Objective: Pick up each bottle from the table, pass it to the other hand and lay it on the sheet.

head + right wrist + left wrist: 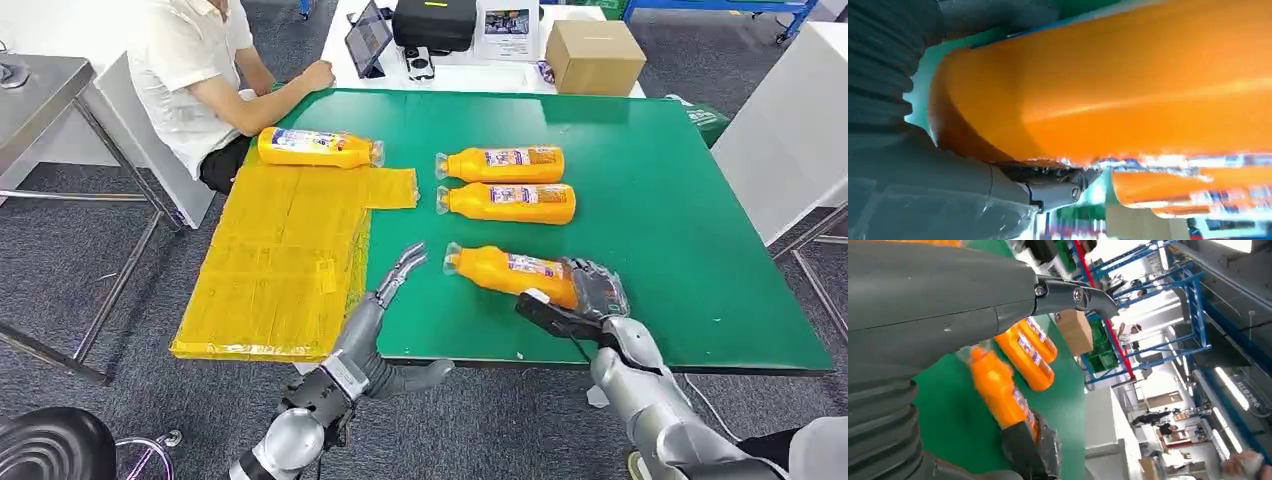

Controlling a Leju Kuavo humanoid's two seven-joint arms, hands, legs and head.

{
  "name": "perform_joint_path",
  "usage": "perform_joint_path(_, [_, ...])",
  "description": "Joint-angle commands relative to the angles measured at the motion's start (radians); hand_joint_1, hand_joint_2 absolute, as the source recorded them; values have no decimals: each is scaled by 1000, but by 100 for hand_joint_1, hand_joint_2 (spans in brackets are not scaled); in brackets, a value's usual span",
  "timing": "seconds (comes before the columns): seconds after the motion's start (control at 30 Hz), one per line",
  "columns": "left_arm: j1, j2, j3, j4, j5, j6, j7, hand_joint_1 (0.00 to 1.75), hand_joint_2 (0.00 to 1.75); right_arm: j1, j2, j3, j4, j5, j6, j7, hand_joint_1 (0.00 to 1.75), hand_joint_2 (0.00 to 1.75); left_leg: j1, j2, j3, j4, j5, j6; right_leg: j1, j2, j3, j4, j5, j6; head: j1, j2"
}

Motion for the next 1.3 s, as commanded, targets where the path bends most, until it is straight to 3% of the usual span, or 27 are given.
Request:
perform_joint_path(0.03, [34,-46,89,232,450,-135,200,0,175,169,136,-105,-280,-287,101,-116,175,175,1,4,4,-2,-2,-2,1,4,2,-2,1,-2,0,0])
perform_joint_path(0.2, [25,-31,50,258,465,-77,73,0,175,250,154,0,-544,-488,148,-118,175,175,0,2,0,-1,-1,-2,0,1,-2,0,0,-2,0,0])
perform_joint_path(0.37, [29,-30,45,221,458,-59,98,0,175,260,141,13,-561,-502,148,-106,175,175,0,0,-8,-1,0,-2,0,0,-8,2,-1,-2,-1,0])
perform_joint_path(0.43, [29,-30,38,198,369,1,19,0,175,270,146,11,-579,-549,146,-147,175,175,0,0,-8,-1,-1,-2,0,0,-8,2,-1,-1,0,0])
perform_joint_path(0.57, [46,-22,42,117,380,-27,42,0,175,317,177,43,-673,-605,151,-129,175,175,0,0,-6,0,-4,-3,0,1,-6,3,-4,-3,0,0])
perform_joint_path(0.7, [22,-28,34,92,359,-22,23,0,175,301,211,146,-630,-579,160,-129,175,175,0,1,-12,0,-1,-2,0,2,-12,2,-1,-2,0,0])
perform_joint_path(0.93, [-5,-52,40,78,415,-45,47,0,175,271,265,314,-544,-510,110,-129,175,175,1,2,-10,0,-2,-3,1,3,-12,4,-2,-3,-1,0])
perform_joint_path(1.3, [-3,-73,73,73,494,-16,47,0,175,280,255,395,-634,-485,29,-126,175,175,1,-1,-11,0,-2,-3,0,0,-12,4,-2,-3,0,0])
